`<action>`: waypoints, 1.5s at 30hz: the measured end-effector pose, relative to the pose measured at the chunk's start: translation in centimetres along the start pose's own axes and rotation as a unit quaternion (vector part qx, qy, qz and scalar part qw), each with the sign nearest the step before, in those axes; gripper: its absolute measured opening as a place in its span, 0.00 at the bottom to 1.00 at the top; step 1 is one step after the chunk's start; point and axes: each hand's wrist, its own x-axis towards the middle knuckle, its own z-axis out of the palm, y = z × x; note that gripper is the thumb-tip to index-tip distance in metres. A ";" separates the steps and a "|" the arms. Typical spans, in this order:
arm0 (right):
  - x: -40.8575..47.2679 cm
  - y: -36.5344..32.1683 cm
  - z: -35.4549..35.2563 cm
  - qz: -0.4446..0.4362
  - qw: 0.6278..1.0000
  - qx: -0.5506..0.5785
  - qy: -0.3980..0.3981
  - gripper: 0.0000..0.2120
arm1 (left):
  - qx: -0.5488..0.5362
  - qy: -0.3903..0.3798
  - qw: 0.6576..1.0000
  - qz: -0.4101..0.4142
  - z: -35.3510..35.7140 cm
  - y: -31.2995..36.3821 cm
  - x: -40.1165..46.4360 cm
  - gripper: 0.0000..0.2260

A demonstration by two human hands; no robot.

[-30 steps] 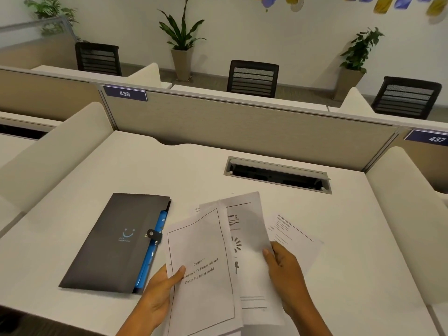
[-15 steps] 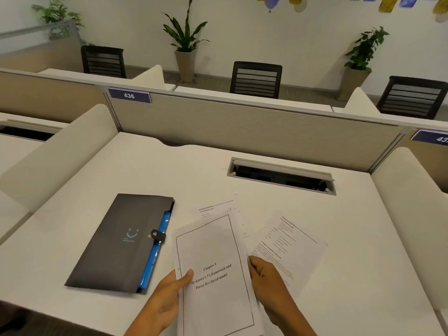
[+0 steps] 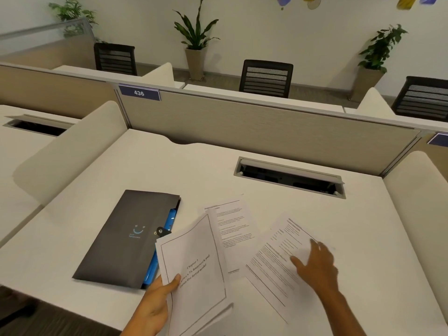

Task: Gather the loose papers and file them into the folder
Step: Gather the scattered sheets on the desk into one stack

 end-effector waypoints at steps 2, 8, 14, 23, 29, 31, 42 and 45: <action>1.6 2.5 0.2 0.044 0.997 -0.049 -0.031 0.58 | -0.010 0.009 1.000 0.004 -0.3 0.2 0.0 0.22; 3.3 5.2 1.6 0.020 0.994 -0.069 -0.085 0.68 | -0.029 0.016 0.999 0.010 0.6 0.9 -0.7 0.21; 2.8 5.1 2.2 0.001 0.998 -0.055 -0.037 0.64 | -0.029 0.010 1.000 0.001 1.3 1.4 -0.9 0.14; -0.6 4.6 2.4 0.073 0.995 0.063 0.022 0.60 | -0.006 -0.010 1.000 0.026 1.4 1.5 0.1 0.20; -2.5 3.9 2.2 0.053 0.964 0.261 0.024 0.45 | 0.006 -0.011 1.000 0.022 1.3 1.7 0.2 0.21; -3.3 3.3 1.3 0.032 0.954 0.294 0.048 0.36 | -0.001 -0.013 1.000 0.020 1.5 1.9 0.0 0.22; -6.5 -2.8 -4.3 -0.040 0.889 0.456 0.008 0.15 | 0.034 -0.065 0.997 0.018 1.7 2.3 -0.1 0.27; -7.2 -4.5 -4.2 -0.057 0.874 0.482 -0.024 0.13 | 0.040 -0.072 0.997 0.011 2.1 2.3 -0.4 0.25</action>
